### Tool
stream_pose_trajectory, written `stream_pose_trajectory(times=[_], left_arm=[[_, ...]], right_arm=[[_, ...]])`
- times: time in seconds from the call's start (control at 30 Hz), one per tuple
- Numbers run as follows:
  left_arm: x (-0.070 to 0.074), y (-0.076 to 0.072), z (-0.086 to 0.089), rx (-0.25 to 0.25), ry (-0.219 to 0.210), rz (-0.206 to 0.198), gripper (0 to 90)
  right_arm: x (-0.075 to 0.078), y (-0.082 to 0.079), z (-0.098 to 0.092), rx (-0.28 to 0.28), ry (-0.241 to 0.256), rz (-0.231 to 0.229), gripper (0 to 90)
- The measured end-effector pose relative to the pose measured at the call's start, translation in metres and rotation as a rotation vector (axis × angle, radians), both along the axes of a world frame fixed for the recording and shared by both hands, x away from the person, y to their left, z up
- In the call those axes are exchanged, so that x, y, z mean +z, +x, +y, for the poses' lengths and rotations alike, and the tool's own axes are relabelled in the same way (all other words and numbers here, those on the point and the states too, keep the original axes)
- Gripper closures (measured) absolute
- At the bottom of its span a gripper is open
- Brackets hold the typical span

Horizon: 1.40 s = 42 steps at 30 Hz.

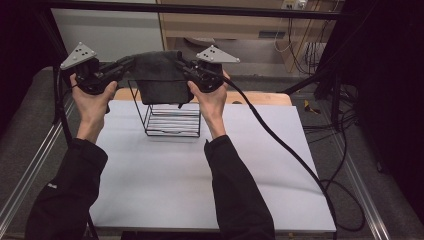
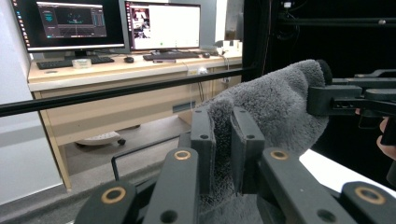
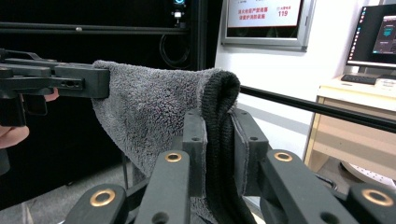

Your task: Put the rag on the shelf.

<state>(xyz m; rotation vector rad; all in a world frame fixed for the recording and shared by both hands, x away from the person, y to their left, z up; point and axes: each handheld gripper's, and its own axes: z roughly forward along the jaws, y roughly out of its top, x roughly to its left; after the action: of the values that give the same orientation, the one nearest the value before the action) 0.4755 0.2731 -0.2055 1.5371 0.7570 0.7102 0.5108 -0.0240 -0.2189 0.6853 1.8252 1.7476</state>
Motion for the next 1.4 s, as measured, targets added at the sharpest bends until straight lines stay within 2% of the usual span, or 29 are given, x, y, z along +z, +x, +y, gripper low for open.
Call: stream_pose_trajectory(times=[0.2, 0.37, 0.57, 0.67, 0.73, 0.8, 0.87, 0.97, 1.1, 1.17, 1.27, 1.4], left_arm=[[-0.007, -0.004, 0.003, -0.012, 0.003, 0.028, 80.6], [-0.013, -0.009, 0.005, -0.018, 0.002, 0.072, 79.4], [-0.015, -0.017, 0.008, -0.031, 0.055, 0.118, 77.7], [-0.011, -0.02, 0.009, -0.049, 0.08, 0.163, 75.5], [-0.005, -0.023, 0.012, -0.037, 0.092, 0.163, 72.7], [0.002, -0.026, 0.012, -0.035, 0.066, 0.157, 70.0], [0.011, -0.028, 0.011, -0.012, 0.071, 0.153, 69.9], [0.02, -0.023, 0.008, 0.005, 0.097, 0.172, 72.4], [0.024, -0.009, 0.003, 0.005, 0.116, 0.241, 79.5], [0.022, -0.004, 0.0, 0.014, 0.138, 0.262, 83.7], [0.018, 0.001, -0.003, -0.002, 0.15, 0.294, 88.8], [0.009, 0.002, -0.006, -0.018, 0.159, 0.308, 89.7]], right_arm=[[0.0, -0.004, -0.001, 0.022, -0.029, 0.019, 77.7], [-0.001, -0.008, -0.001, 0.051, -0.058, 0.032, 77.7], [-0.004, -0.012, -0.003, 0.096, -0.098, 0.046, 77.5], [-0.004, -0.013, -0.002, 0.099, -0.111, 0.044, 77.6], [-0.005, -0.014, -0.002, 0.102, -0.116, 0.043, 77.6], [-0.005, -0.015, -0.002, 0.102, -0.118, 0.042, 77.5], [-0.005, -0.016, -0.002, 0.1, -0.123, 0.038, 77.5], [-0.006, -0.017, -0.001, 0.105, -0.14, 0.035, 77.3], [-0.008, -0.018, -0.002, 0.107, -0.141, 0.033, 76.8], [-0.009, -0.018, -0.003, 0.114, -0.137, 0.038, 76.6], [-0.011, -0.018, -0.004, 0.122, -0.137, 0.043, 76.2], [-0.011, -0.02, -0.005, 0.123, -0.156, 0.037, 75.2]])
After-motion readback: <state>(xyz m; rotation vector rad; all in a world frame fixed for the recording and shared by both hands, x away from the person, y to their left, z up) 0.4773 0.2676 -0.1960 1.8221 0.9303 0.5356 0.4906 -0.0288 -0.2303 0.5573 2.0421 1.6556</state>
